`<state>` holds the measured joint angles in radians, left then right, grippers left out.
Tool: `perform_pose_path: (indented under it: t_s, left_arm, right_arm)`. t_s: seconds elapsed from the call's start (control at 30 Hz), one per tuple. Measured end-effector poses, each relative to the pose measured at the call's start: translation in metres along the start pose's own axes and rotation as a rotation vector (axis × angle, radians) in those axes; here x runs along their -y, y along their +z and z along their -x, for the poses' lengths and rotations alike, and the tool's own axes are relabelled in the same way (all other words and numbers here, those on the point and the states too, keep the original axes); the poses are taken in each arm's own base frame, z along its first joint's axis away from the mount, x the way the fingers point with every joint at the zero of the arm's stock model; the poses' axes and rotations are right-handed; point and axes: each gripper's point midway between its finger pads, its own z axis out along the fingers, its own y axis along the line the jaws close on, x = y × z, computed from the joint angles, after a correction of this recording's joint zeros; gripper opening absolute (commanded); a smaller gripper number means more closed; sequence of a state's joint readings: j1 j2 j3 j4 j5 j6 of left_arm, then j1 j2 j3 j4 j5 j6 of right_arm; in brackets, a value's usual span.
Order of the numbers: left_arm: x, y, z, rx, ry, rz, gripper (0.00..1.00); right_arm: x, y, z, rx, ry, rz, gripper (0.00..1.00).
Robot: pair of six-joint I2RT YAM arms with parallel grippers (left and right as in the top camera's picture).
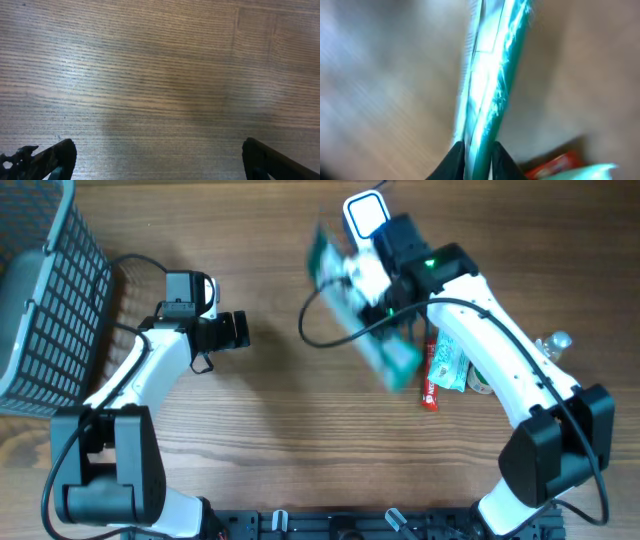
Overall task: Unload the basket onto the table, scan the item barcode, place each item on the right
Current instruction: 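Lower the gloves packet onto the table and open the right gripper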
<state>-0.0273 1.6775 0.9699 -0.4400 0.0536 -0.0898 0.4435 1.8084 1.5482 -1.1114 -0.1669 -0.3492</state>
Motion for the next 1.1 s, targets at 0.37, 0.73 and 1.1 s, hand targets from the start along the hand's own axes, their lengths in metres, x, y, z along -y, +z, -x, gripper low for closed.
perform_pose_path:
  t_s: [0.37, 0.73, 1.1]
  left_arm:
    - [0.0, 0.0, 0.001, 0.002, 0.0, 0.0, 1.0]
    - [0.0, 0.0, 0.001, 0.002, 0.0, 0.0, 1.0]
    - [0.0, 0.0, 0.001, 0.003, 0.0, 0.0, 1.0]
  right_arm:
    - [-0.018, 0.037, -0.02, -0.024, 0.14, 0.107, 0.27]
    - [-0.112, 0.11, -0.075, -0.16, 0.262, 0.271, 0.08]
    - [-0.036, 0.114, -0.089, -0.114, 0.455, -0.185, 0.12]
